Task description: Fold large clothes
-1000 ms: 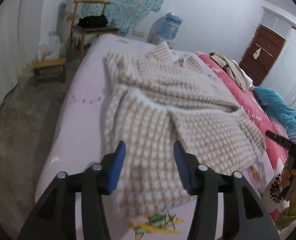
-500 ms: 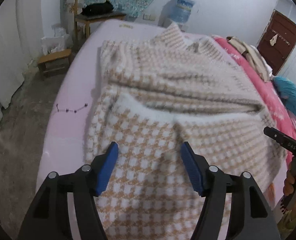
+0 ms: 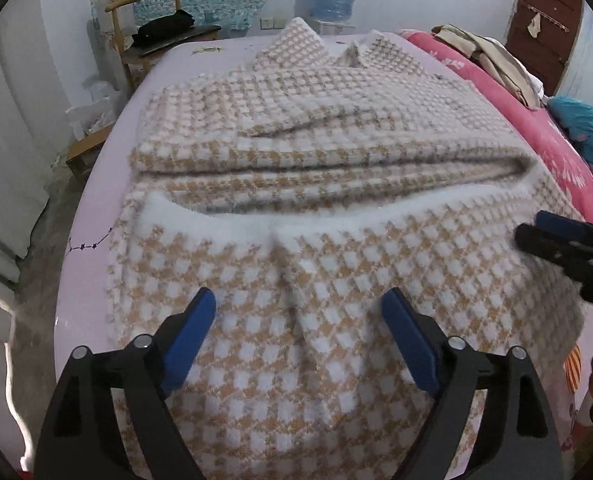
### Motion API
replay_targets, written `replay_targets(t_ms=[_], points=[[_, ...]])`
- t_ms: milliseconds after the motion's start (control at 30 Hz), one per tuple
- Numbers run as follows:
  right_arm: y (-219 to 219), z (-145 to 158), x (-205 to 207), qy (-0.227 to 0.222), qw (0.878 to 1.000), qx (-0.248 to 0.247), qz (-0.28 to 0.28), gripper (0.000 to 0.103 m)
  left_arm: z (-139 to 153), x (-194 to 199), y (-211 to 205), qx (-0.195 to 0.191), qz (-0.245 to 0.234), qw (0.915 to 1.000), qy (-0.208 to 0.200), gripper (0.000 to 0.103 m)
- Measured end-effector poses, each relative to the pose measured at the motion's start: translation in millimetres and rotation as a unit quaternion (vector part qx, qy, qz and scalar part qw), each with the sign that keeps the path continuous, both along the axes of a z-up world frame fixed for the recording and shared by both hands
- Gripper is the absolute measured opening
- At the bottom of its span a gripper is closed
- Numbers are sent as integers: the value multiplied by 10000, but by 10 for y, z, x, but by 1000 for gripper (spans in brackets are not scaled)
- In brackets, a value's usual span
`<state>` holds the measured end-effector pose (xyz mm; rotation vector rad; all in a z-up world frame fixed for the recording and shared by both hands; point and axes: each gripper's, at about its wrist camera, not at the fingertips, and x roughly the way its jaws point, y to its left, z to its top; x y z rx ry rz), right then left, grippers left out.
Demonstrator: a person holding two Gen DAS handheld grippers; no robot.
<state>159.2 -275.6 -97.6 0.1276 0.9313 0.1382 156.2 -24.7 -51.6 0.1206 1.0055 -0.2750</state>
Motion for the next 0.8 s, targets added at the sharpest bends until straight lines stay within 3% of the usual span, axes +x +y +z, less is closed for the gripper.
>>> replay_targets(t_ms=[233, 800], points=[[-97, -127, 11, 176, 9994, 87, -270, 89, -33, -22, 36, -108, -7, 9999, -25, 96], [-116, -169, 53, 268, 9988, 183, -367, 94, -20, -22, -9, -86, 60, 9999, 11, 97]])
